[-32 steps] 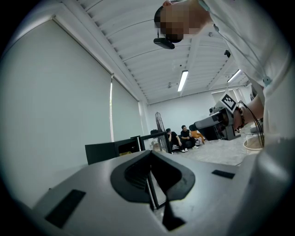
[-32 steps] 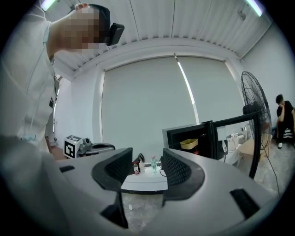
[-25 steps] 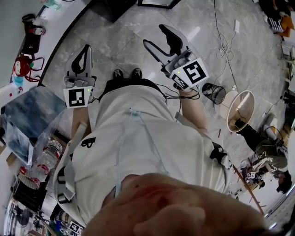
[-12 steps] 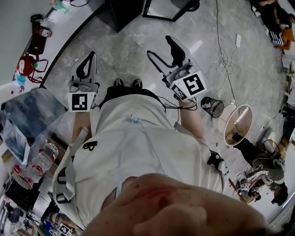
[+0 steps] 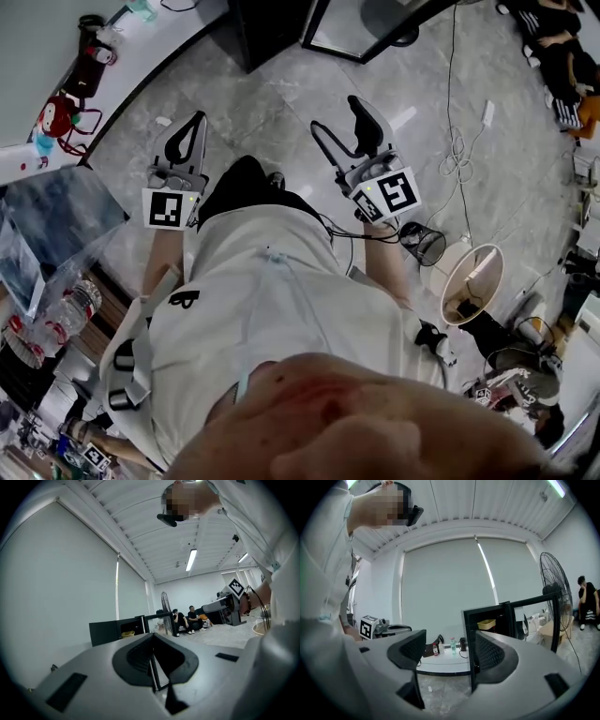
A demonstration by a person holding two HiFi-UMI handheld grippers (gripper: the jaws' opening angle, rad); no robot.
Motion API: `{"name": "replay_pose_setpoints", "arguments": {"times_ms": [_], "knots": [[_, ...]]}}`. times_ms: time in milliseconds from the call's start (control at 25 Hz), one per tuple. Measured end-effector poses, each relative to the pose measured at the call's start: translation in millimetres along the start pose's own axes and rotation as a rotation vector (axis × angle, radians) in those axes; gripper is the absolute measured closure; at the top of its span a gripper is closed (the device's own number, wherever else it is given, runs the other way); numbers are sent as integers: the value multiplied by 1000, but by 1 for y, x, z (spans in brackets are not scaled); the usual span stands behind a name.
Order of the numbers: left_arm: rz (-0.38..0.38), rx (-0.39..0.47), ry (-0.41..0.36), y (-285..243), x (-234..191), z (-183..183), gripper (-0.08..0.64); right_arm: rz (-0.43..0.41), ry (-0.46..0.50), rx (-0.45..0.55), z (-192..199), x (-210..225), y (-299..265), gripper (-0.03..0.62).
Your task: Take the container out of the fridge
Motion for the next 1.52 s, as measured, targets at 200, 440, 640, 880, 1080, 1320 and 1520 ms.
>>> {"name": "replay_pose_setpoints", "arguments": {"times_ms": [200, 440, 640, 880, 1080, 1320, 1520], "knots": [[-9, 4, -1, -14, -16, 5, 551, -6, -2, -11, 2, 8, -19, 278], [-8, -9, -22, -56, -49, 10, 551, 37, 2, -20, -8, 43, -42, 278], [11, 33, -28, -99, -83, -1, 551, 82, 4, -18, -22, 75, -67, 278], [49, 20, -14, -152, -119, -6, 551, 136, -18, -28, -41, 111, -106, 278], [101, 24, -4, -187, -152, 0, 551, 167, -53, -23, -61, 133, -145, 278], [161, 24, 9, -213, -178, 6, 551, 213, -40, -41, -69, 143, -183, 278], [171, 18, 27, -220, -176, 4, 551, 181, -119, 6, -78, 151, -179, 278]]}}
Point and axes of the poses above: the fingertips, and each gripper's own axes: y backward along the fingers, x to its right, z out of its underside, the point moved 3 cm from there along y, backward along the fingers, and after that the axes turned 8 degrees about -x, right-handed, at the moved point
